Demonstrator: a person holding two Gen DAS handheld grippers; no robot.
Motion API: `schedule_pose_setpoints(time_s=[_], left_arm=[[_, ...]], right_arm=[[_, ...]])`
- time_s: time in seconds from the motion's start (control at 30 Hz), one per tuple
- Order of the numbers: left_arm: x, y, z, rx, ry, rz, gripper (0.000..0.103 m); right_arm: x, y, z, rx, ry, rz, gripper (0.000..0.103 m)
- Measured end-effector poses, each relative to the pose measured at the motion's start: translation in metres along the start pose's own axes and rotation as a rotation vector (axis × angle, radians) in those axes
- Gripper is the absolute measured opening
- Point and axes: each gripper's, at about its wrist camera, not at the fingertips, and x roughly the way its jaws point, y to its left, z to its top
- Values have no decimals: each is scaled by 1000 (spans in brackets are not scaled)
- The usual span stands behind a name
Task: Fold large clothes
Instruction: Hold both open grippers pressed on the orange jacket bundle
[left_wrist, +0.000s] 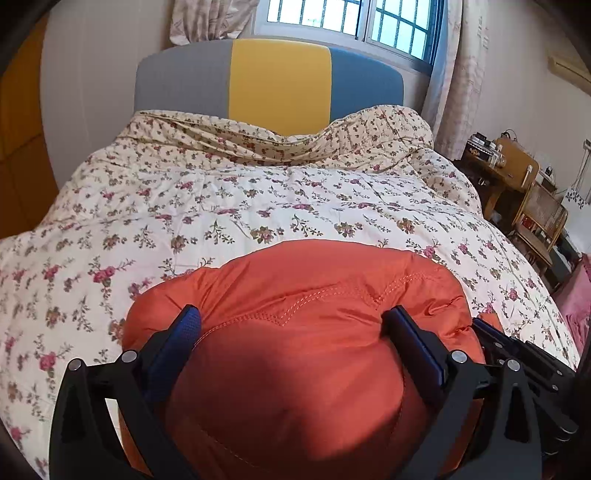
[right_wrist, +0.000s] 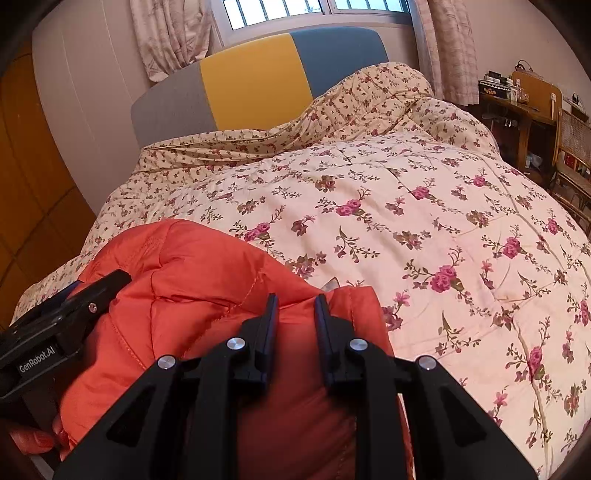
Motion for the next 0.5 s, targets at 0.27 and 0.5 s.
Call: schedule_pose_setpoints(time_s=[0.27, 0.5], left_arm=[[-11, -4, -4, 25, -29, 36, 100], [-19, 2, -2, 6, -37, 39, 100]], right_arm=[[-2, 8, 7, -42, 32, -17, 19], [2, 19, 35, -56, 53, 0, 21]])
